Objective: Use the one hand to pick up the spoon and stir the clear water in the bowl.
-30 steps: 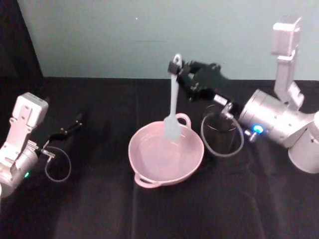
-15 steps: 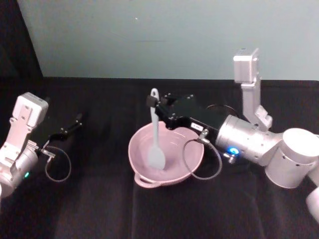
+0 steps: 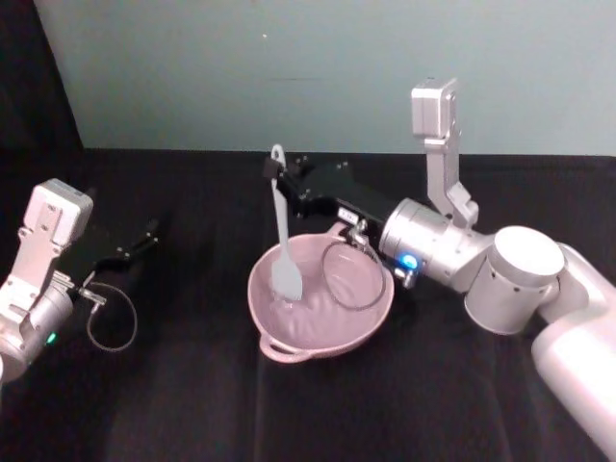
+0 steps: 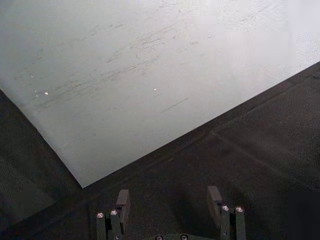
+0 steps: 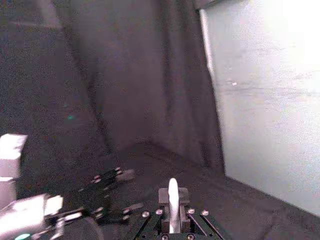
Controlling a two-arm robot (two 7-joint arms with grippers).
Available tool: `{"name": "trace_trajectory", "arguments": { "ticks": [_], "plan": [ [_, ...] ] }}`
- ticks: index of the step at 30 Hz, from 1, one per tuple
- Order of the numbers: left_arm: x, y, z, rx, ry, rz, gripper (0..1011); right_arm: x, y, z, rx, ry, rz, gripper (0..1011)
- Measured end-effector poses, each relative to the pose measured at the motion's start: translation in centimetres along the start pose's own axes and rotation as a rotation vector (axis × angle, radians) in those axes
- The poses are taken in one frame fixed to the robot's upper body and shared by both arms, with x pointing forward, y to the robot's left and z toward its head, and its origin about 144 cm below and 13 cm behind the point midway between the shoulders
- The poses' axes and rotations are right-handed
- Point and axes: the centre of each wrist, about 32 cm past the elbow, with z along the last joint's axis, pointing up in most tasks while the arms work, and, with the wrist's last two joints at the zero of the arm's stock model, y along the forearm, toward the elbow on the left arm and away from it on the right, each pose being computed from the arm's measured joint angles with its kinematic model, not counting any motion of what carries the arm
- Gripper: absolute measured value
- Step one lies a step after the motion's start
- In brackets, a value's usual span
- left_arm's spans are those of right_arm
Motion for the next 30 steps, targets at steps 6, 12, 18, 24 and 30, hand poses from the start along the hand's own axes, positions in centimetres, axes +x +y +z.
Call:
{"name": "trace_trajectory", "arguments": {
  "ticks": [6,12,18,24,30],
  "plan": [
    [0.0,0.0,0.0,0.000,0.000,0.000,1011,1.6,-0.3,-0.1,0.032,-0.013,-0.067,110],
    [0.0,0.0,0.0,0.000,0.000,0.000,1011,2.7,-1.7,0.0,0.050,-0.023,-0.112,111],
    [0.0,0.0,0.0,0.000,0.000,0.000,1011,3.1,-3.7,0.3,0.039,-0.038,-0.139,110],
    [0.0,0.0,0.0,0.000,0.000,0.000,1011,2.3,-5.2,0.8,0.018,-0.054,-0.123,110],
    [0.0,0.0,0.0,0.000,0.000,0.000,1011,0.4,-5.7,0.9,-0.022,-0.061,-0.074,110]
  ]
}}
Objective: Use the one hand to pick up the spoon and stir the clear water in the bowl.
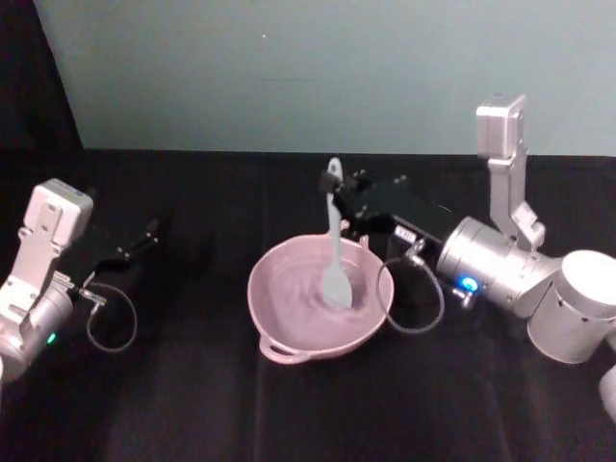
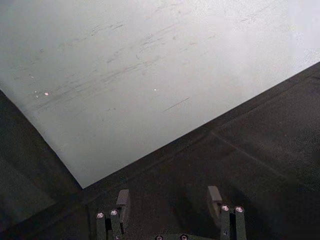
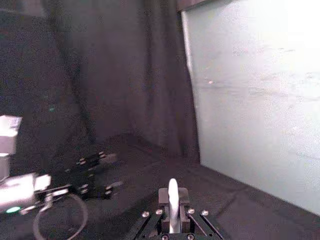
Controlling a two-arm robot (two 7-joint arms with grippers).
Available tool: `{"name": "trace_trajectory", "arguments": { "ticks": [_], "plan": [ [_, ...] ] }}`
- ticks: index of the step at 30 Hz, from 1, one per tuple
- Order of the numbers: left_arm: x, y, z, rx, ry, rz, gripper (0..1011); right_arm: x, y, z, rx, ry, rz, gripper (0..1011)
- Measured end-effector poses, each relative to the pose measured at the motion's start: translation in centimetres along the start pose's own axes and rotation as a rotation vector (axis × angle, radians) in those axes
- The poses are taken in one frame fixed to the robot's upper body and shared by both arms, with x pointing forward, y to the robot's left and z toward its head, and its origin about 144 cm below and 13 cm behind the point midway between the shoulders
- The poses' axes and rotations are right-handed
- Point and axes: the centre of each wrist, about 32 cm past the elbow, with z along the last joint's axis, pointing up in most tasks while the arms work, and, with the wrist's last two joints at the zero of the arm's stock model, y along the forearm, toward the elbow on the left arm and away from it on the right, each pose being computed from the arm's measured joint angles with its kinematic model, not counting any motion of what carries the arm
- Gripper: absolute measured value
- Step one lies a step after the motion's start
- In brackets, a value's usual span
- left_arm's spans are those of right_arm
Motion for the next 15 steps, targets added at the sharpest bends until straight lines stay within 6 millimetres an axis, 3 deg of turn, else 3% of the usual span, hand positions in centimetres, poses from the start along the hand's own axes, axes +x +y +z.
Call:
{"name": "trace_trajectory", "arguments": {
  "ticks": [7,15],
  "plan": [
    [0.0,0.0,0.0,0.000,0.000,0.000,1011,-2.4,0.9,-0.1,-0.003,0.011,0.075,110],
    [0.0,0.0,0.0,0.000,0.000,0.000,1011,-3.2,3.5,-0.2,0.019,0.031,0.100,111]
  ]
}}
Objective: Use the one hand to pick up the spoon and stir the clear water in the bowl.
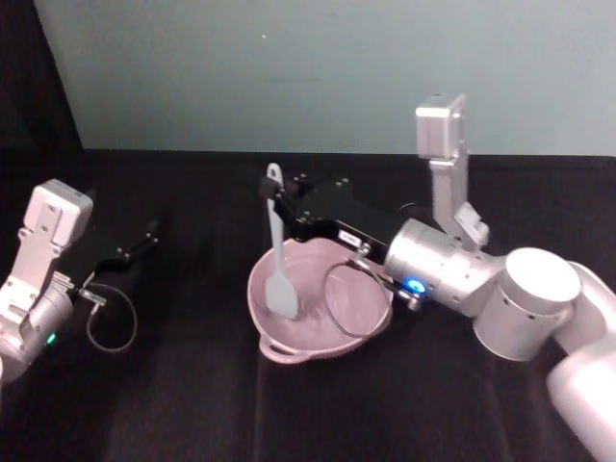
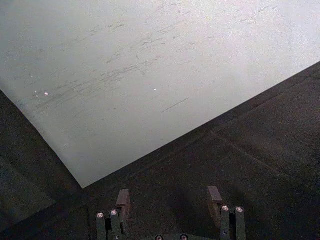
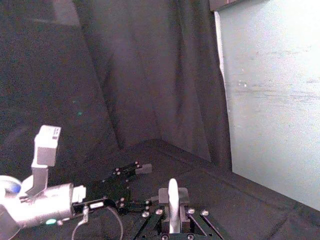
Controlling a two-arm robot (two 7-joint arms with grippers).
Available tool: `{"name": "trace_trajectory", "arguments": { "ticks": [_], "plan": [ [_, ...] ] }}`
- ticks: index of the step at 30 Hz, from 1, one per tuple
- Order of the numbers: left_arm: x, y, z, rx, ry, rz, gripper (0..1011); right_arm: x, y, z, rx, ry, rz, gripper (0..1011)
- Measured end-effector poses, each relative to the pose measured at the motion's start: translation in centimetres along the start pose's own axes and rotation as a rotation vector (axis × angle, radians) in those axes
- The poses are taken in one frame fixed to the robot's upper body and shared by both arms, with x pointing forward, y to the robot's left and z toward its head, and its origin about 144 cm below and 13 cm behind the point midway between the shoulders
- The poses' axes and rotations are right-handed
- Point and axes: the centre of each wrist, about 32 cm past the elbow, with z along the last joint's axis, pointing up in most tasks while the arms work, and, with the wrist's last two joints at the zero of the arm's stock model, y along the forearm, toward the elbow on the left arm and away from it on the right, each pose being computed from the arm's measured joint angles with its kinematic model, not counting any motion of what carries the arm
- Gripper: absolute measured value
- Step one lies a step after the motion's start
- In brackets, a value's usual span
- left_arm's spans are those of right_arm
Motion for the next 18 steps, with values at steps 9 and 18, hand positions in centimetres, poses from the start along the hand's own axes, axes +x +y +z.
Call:
{"name": "trace_trajectory", "arguments": {
  "ticks": [9,18],
  "plan": [
    [0.0,0.0,0.0,0.000,0.000,0.000,1011,1.7,1.8,-0.9,0.012,0.024,-0.060,110],
    [0.0,0.0,0.0,0.000,0.000,0.000,1011,3.5,-0.2,-0.7,0.039,0.027,-0.139,110]
  ]
}}
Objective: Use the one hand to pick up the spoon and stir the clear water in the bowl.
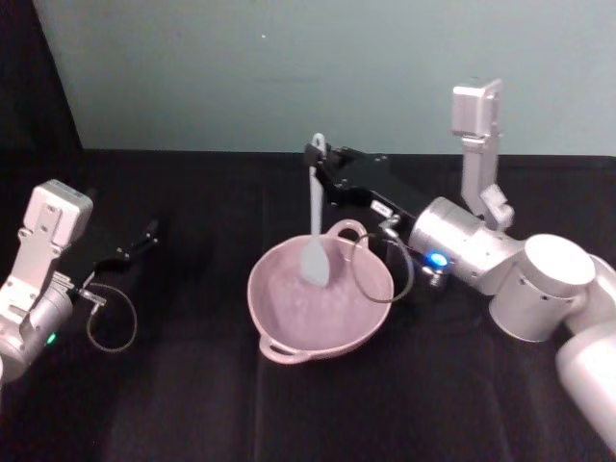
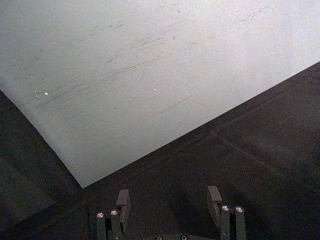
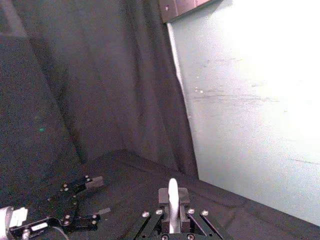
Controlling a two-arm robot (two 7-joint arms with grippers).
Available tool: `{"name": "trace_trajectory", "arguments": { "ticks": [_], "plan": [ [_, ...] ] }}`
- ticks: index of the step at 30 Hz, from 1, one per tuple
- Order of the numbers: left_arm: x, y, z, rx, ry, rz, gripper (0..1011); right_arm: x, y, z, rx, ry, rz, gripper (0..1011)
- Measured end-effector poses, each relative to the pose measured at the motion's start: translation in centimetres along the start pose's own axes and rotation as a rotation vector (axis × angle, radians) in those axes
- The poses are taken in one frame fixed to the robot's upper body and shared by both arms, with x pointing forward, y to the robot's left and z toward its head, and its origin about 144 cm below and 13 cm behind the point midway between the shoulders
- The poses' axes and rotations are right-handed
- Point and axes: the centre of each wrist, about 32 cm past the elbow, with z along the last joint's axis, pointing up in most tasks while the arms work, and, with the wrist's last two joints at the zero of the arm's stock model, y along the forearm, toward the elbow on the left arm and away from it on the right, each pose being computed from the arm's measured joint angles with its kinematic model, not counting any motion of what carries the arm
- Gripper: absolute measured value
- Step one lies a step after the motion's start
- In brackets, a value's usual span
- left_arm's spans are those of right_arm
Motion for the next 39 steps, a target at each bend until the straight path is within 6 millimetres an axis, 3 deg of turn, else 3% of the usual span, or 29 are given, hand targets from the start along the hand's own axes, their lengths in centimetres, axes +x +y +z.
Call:
{"name": "trace_trajectory", "arguments": {
  "ticks": [7,12,18,23,28,39],
  "plan": [
    [0.0,0.0,0.0,0.000,0.000,0.000,1011,0.6,-2.8,0.3,-0.021,-0.018,-0.020,110],
    [0.0,0.0,0.0,0.000,0.000,0.000,1011,-0.4,-4.2,0.4,-0.044,-0.026,0.012,110],
    [0.0,0.0,0.0,0.000,0.000,0.000,1011,-2.3,-4.4,0.4,-0.039,-0.014,0.072,110],
    [0.0,0.0,0.0,0.000,0.000,0.000,1011,-3.9,-3.4,0.6,-0.023,-0.005,0.123,110],
    [0.0,0.0,0.0,0.000,0.000,0.000,1011,-4.2,-1.9,0.1,-0.013,0.013,0.131,110],
    [0.0,0.0,0.0,0.000,0.000,0.000,1011,-2.8,1.5,-1.1,0.003,0.048,0.080,110]
  ]
}}
